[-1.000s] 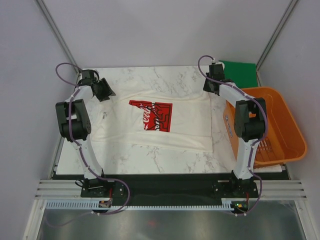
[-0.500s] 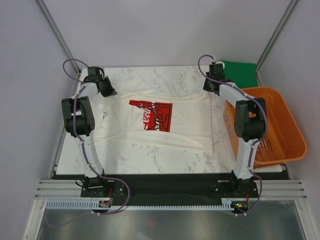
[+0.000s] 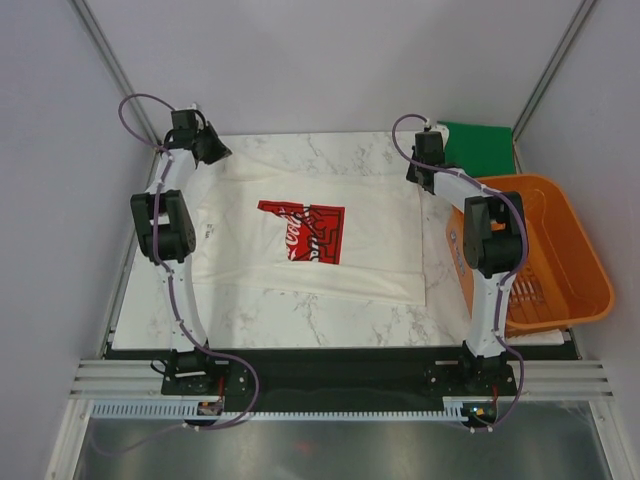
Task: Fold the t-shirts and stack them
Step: Fold the tshirt
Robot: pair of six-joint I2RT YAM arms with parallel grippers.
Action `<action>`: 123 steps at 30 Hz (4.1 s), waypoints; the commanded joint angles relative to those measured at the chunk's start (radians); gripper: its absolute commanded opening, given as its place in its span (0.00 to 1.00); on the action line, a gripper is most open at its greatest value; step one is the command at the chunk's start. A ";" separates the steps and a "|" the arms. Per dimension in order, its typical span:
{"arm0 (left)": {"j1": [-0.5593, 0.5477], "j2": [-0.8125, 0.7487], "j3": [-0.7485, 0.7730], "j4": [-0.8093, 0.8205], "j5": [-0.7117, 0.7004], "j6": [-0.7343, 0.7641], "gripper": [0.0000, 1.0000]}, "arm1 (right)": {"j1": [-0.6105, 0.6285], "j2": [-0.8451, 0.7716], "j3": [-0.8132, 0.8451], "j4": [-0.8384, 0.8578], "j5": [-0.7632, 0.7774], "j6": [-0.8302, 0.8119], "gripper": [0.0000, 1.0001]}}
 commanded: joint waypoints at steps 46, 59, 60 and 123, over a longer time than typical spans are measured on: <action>-0.009 -0.309 -0.566 -0.044 -0.016 0.238 0.52 | 0.121 -0.510 -0.477 -0.528 -0.225 0.007 0.37; -0.012 -0.281 -0.545 -0.044 0.007 0.231 0.21 | 0.125 -0.501 -0.502 -0.588 -0.099 0.058 0.36; -0.010 -0.291 -0.543 -0.044 0.007 0.228 0.17 | 0.124 -0.504 -0.505 -0.586 -0.099 0.045 0.37; -0.073 -0.417 -0.624 -0.053 -0.093 0.226 0.06 | 0.180 -0.495 -0.586 -0.557 -0.082 0.081 0.32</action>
